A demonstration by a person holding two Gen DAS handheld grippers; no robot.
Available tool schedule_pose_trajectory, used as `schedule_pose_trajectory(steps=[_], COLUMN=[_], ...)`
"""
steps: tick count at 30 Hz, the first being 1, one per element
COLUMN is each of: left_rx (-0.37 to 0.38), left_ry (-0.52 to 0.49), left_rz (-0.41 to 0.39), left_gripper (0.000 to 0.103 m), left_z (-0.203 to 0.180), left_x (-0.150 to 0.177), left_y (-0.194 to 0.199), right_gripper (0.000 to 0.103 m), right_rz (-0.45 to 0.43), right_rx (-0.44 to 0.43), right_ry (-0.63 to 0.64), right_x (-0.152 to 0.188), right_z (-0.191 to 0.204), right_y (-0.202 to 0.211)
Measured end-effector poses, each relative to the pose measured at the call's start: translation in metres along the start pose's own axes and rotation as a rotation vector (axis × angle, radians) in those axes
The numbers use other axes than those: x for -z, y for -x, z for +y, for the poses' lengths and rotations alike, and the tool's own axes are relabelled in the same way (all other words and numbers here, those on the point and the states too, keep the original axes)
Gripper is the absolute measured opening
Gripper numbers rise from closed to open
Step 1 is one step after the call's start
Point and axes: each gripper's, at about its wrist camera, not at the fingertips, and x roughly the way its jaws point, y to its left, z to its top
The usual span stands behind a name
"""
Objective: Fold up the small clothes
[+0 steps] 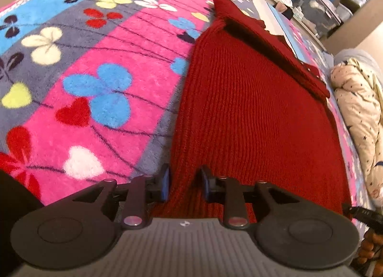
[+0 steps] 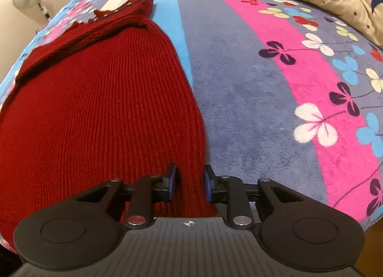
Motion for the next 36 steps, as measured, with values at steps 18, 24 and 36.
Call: schedule_pose_trajectory(steps=[18,24,36], left_rx=[-0.010,0.077,0.350], left_ry=[-0.048,-0.052,-0.147], left_rz=[-0.008,-0.056,-0.275], left_gripper=[0.016,0.011,0.009], left_z=[-0.005,-0.008,-0.012], left_x=[0.000,-0.003,-0.030], left_y=[0.000,0.014,0.143], right_gripper=[0.012,0.011,0.007], right_rz=[-0.065,-0.188,-0.431], right_rx=[-0.012,-0.088,-0.352], right_ry=[-0.020,-0.073,-0.230], right_x=[-0.003,-0.006,-0.003], right_z=[0.002,0.002,-0.021], right_y=[0.012,0.038,0.146])
